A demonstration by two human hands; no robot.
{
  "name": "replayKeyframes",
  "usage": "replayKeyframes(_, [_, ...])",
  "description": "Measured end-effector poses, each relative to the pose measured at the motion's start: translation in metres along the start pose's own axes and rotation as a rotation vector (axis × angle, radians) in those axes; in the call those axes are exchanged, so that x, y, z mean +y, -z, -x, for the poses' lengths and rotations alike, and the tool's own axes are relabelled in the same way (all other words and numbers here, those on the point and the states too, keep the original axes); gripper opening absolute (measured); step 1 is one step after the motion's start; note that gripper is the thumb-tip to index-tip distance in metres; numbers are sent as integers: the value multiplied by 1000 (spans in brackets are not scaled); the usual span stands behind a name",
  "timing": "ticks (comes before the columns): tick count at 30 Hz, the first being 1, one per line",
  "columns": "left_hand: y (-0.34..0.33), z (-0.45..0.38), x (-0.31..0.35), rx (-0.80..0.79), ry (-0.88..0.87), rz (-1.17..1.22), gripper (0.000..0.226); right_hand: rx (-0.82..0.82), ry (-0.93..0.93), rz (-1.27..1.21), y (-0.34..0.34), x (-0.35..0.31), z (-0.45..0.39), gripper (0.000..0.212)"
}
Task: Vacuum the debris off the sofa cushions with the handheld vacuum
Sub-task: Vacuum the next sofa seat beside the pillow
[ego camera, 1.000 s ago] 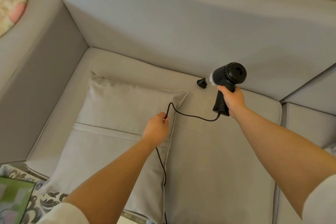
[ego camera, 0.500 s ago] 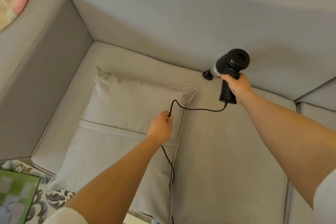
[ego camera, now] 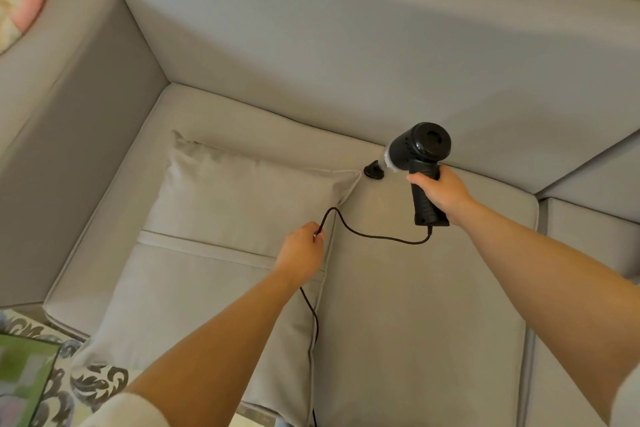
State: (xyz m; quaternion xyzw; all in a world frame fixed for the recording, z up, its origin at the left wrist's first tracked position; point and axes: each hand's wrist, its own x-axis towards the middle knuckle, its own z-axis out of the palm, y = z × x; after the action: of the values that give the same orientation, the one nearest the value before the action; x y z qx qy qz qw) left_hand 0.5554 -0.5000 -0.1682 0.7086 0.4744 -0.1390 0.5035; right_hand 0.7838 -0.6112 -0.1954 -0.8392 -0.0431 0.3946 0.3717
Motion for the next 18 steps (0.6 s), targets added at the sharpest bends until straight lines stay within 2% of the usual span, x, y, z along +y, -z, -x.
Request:
replayKeyframes(8, [-14, 19, 7, -44, 21, -44, 19, -24, -25, 26, 11, 25, 23, 38])
replayKeyframes(12, [-22, 35, 10, -49, 15, -108, 26, -26, -70, 9, 18, 46, 44, 37])
replayKeyframes(18, [-35, 68, 12, -27, 30, -163, 21, 1, -173, -111, 23, 67, 82, 47])
